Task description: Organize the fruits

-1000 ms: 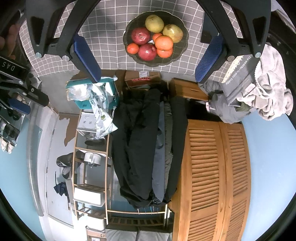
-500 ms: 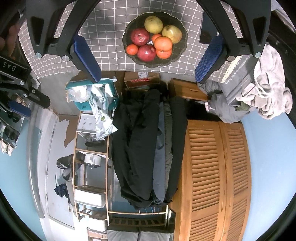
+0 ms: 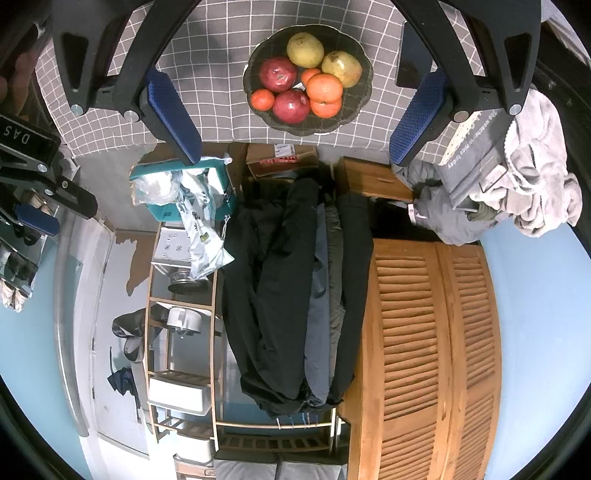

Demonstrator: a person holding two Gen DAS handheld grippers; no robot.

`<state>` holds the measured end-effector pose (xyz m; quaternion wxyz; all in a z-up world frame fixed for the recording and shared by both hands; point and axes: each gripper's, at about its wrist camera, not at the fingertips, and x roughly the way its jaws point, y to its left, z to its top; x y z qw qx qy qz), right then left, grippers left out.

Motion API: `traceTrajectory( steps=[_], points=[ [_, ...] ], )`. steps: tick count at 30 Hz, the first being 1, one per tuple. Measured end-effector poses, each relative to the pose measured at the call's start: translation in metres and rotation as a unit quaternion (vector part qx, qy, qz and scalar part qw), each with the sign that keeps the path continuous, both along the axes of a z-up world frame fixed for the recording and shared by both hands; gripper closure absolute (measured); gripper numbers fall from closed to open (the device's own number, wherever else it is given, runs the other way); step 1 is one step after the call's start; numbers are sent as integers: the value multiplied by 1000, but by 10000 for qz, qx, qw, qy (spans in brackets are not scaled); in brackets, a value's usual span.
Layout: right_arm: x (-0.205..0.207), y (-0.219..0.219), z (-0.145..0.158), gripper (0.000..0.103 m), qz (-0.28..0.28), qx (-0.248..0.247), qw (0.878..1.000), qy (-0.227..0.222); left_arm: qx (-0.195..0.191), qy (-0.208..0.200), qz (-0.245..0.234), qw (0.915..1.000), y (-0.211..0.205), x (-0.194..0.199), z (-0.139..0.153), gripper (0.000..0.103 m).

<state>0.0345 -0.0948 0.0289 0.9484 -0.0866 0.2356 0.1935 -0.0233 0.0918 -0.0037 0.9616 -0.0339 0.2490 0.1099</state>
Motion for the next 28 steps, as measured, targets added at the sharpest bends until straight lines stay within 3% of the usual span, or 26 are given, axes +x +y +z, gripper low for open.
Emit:
traceTrajectory(
  steps=[28],
  points=[
    [-1, 1, 0, 21, 6, -11, 10000, -12, -68, 104, 119, 9999, 14, 1, 0, 1]
  ],
)
